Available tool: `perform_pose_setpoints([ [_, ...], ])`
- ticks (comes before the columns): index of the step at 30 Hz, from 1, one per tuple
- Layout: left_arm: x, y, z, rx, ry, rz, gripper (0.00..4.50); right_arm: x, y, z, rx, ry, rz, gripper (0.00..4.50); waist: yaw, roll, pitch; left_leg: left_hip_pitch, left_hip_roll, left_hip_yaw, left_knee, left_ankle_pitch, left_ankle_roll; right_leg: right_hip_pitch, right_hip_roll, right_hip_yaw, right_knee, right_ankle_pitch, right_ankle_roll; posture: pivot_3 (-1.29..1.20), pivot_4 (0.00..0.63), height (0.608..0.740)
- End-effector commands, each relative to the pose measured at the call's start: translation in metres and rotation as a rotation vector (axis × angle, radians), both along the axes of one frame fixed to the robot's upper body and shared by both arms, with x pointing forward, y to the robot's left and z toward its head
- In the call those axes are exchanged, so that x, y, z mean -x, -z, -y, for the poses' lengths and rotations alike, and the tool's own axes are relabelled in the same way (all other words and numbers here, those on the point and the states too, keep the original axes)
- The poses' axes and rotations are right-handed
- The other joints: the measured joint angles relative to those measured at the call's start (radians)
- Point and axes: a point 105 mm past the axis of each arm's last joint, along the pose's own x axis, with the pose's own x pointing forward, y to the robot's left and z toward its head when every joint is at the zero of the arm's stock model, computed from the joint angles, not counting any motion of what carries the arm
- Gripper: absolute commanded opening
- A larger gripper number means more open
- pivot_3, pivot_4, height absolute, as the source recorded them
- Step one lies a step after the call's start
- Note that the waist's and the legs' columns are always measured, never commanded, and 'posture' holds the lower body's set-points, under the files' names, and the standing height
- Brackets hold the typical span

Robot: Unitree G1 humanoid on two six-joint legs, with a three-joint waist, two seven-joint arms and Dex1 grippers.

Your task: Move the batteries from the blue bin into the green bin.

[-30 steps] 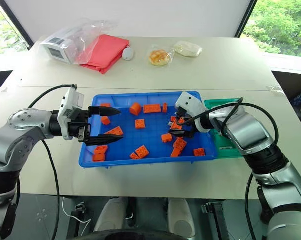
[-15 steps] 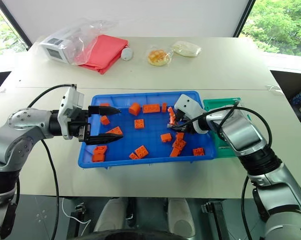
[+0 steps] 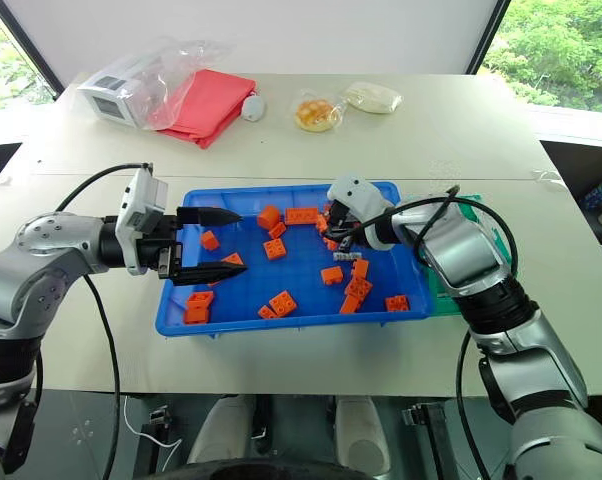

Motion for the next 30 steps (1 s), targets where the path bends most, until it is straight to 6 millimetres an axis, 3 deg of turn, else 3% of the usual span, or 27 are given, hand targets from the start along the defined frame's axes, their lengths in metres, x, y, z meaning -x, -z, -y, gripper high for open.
perform_pose_setpoints([
  [1, 0.000, -0.010, 0.001, 0.008, 0.014, 0.050, 4.50, -0.005, -0.005, -0.003, 0.038, 0.000, 0.033, 1.05, 0.000, 0.000, 0.000, 0.000, 0.000, 0.000, 0.000, 0.000, 0.000, 0.000, 0.000, 0.000, 0.000, 0.000, 0.000, 0.00, 0.150, 0.734],
  [12, 0.001, -0.010, 0.003, 0.012, 0.017, 0.053, 4.50, -0.005, 0.006, -0.001, 0.053, 0.026, -0.019, 1.05, 0.001, 0.000, 0.000, 0.001, 0.000, 0.000, 0.000, 0.000, 0.000, 0.000, 0.000, 0.000, 0.001, 0.000, 0.000, 0.00, 0.150, 0.734],
  [15, 0.002, -0.009, 0.002, 0.014, 0.014, 0.054, 4.50, 0.009, -0.033, -0.012, -0.055, -0.046, 0.012, 1.05, 0.001, 0.000, 0.000, 0.001, 0.000, 0.000, 0.000, 0.000, 0.000, 0.000, 0.000, 0.000, 0.001, 0.000, 0.000, 0.00, 0.150, 0.734],
  [17, 0.003, -0.009, 0.001, 0.012, 0.013, 0.051, 4.50, 0.016, -0.050, -0.002, -0.062, -0.058, 0.023, 1.05, 0.002, 0.000, 0.000, 0.001, 0.000, 0.000, 0.000, 0.000, 0.000, 0.000, 0.000, 0.000, 0.002, 0.000, 0.000, 0.00, 0.150, 0.734],
  [19, 0.003, -0.007, -0.001, 0.006, 0.014, 0.047, 4.50, 0.019, -0.055, 0.011, -0.037, -0.049, 0.020, 1.05, 0.002, 0.000, 0.000, 0.001, 0.000, 0.000, 0.000, 0.000, 0.000, 0.000, 0.000, 0.000, 0.002, 0.000, 0.000, 0.00, 0.150, 0.734],
  [24, 0.004, -0.005, -0.002, -0.002, 0.018, 0.044, 4.50, 0.027, -0.033, 0.045, 0.110, -0.030, -0.048, 1.05, 0.003, -0.001, -0.001, 0.001, 0.000, 0.000, 0.000, 0.000, 0.000, 0.001, -0.001, 0.000, 0.000, -0.001, -0.002, 0.00, 0.150, 0.734],
  [30, 0.003, -0.005, 0.000, -0.002, 0.026, 0.046, 4.50, 0.028, -0.010, 0.040, 0.137, -0.043, -0.076, 1.05, -0.006, -0.001, 0.000, 0.001, 0.000, 0.000, 0.000, 0.000, 0.000, 0.000, 0.000, 0.000, 0.002, 0.000, 0.000, 0.00, 0.150, 0.734],
])
